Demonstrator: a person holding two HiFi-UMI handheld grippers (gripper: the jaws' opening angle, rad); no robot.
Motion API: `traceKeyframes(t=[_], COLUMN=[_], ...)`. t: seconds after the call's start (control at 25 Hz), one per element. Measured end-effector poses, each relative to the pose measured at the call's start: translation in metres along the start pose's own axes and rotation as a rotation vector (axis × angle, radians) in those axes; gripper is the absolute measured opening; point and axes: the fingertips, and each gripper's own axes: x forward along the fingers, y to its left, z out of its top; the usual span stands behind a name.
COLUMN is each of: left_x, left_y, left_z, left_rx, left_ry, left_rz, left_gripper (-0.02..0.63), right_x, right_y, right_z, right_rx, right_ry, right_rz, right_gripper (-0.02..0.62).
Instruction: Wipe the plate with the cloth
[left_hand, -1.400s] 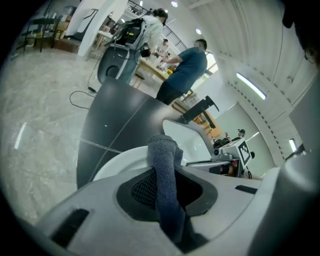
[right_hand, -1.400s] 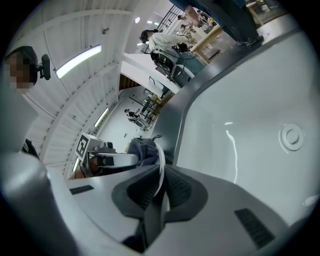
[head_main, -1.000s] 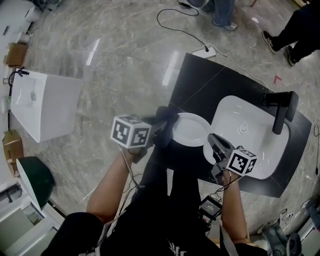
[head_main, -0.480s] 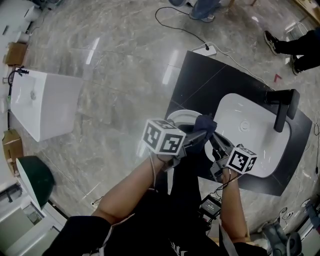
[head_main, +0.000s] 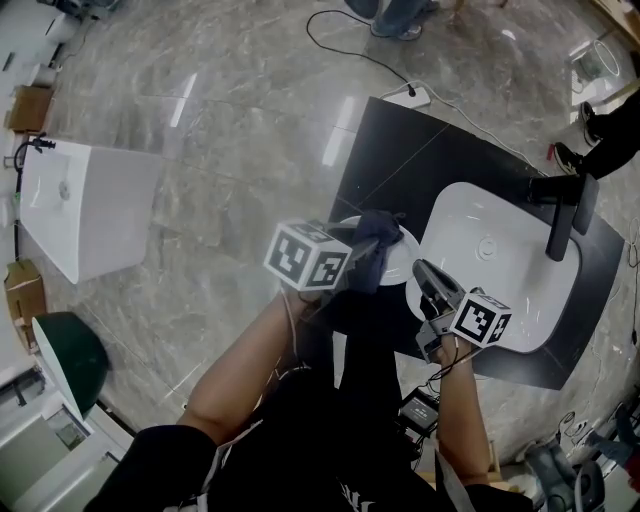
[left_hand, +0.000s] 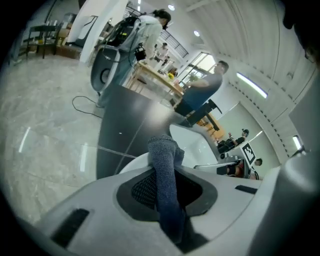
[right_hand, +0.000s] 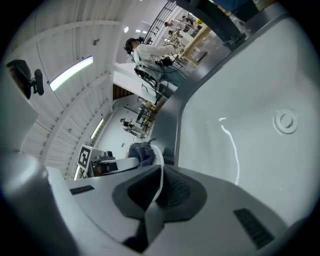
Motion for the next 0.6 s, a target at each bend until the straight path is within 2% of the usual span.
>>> traceKeyframes(t=[0.2, 0.4, 0.48, 0.6], left_x=[-0.037, -0.074, -0.083, -0.069], left_y=[0.039, 0.055, 0.043, -0.002], left_z=[-0.005, -0.007, -0.001, 0.007], left_rx=[-0.044, -0.071, -0.07, -0.039], left_ry=[-0.023, -0.077, -0.119, -0.148], left_rz=[0.076, 0.138, 0.125, 0.027], left_gripper=[0.058, 0.058, 0.058, 0.058], right_x=[-0.001, 0.0, 0.0, 0.0], right_y=[-0.001, 0.003, 0.004, 0.002], right_z=[0.0, 0.002, 0.002, 0.002], right_rx=[0.011, 0.011, 0.01, 0.009], right_ry=[-0.006, -0.014, -0.016, -0.023], right_rz=[0.009, 0.01, 0.008, 0.005], right_gripper=[0.015, 0.014, 0.014, 0.014])
